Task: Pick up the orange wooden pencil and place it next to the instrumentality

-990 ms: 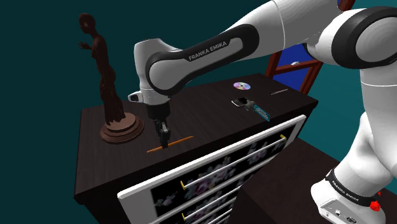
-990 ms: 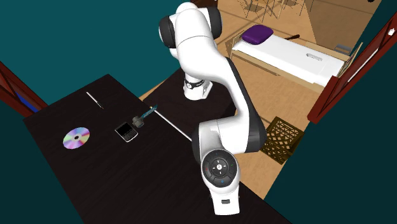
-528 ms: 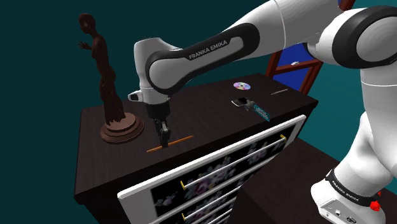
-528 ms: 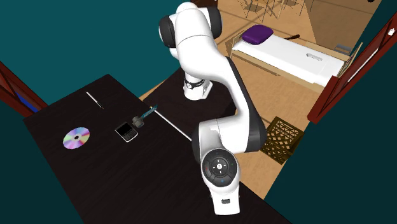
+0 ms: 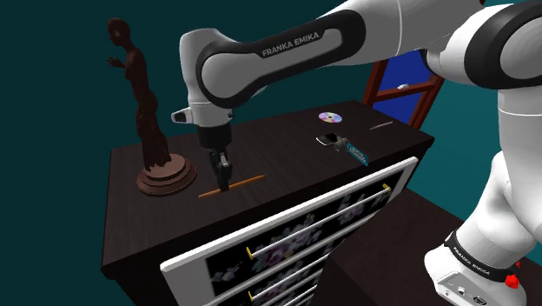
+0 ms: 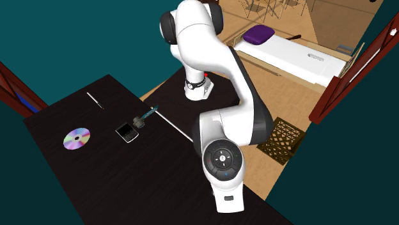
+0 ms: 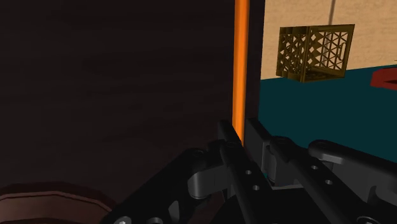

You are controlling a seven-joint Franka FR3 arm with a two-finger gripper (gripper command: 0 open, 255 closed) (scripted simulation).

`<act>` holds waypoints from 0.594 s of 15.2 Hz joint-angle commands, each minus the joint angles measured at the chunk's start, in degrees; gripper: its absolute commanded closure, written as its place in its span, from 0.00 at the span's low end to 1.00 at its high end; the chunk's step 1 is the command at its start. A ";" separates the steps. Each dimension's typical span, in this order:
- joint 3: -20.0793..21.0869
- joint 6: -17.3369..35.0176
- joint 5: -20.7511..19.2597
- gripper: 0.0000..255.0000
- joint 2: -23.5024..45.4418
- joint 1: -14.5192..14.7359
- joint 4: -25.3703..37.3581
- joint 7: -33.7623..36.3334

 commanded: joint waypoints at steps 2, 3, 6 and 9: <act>0.06 -2.18 0.01 1.00 -0.19 0.07 2.00 0.26; 0.09 -2.86 0.04 1.00 -0.35 0.07 2.53 0.33; 0.16 -4.88 0.10 1.00 -0.76 0.10 4.18 0.57; -0.41 -3.18 1.08 1.00 -5.31 -2.99 -2.51 -2.94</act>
